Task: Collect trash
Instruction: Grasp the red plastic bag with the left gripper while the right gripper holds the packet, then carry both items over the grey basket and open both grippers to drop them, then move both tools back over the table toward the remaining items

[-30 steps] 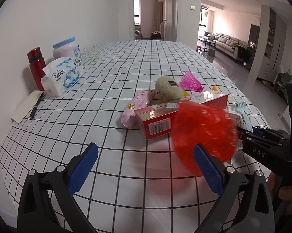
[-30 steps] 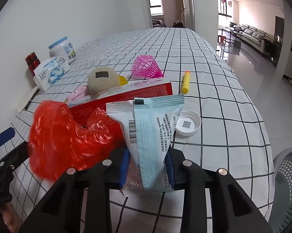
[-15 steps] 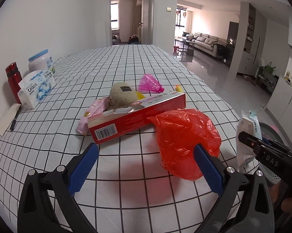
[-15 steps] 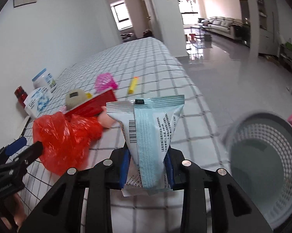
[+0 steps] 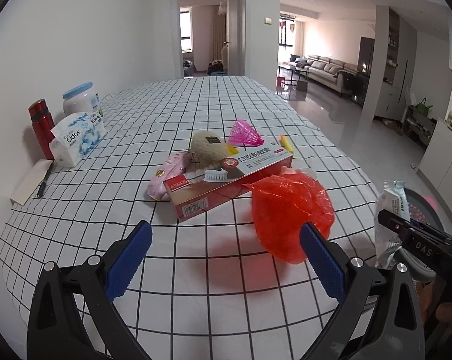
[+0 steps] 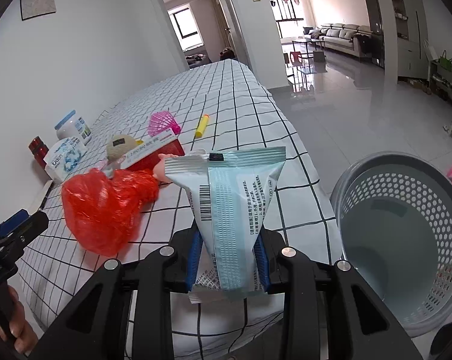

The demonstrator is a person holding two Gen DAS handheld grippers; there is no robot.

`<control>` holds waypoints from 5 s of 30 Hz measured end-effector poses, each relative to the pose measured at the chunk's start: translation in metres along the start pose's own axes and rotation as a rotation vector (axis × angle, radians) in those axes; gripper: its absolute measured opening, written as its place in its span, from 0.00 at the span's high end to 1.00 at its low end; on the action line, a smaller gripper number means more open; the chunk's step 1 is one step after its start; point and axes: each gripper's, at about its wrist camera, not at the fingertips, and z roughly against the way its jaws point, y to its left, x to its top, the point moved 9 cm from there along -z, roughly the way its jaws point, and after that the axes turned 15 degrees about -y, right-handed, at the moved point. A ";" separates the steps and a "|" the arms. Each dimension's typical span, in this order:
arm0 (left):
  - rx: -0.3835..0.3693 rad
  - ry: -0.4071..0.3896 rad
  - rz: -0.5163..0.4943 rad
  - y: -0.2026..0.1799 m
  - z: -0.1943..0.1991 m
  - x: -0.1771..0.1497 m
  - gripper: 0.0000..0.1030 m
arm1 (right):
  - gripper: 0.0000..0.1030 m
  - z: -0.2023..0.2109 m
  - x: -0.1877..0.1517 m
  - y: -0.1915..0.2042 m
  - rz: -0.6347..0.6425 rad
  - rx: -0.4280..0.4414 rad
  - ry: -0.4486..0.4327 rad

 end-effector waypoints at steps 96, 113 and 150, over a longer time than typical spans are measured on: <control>-0.589 0.266 -0.306 -0.355 -0.099 -0.055 0.32 | 0.50 0.069 -0.010 -0.273 -0.326 -0.346 -0.023; -0.556 0.198 -0.285 -0.338 -0.084 -0.041 0.24 | 0.50 0.085 -0.013 -0.256 -0.306 -0.355 -0.055; -0.105 0.035 -0.057 -0.021 -0.084 0.013 0.07 | 0.40 -0.021 0.035 0.008 -0.005 0.050 -0.031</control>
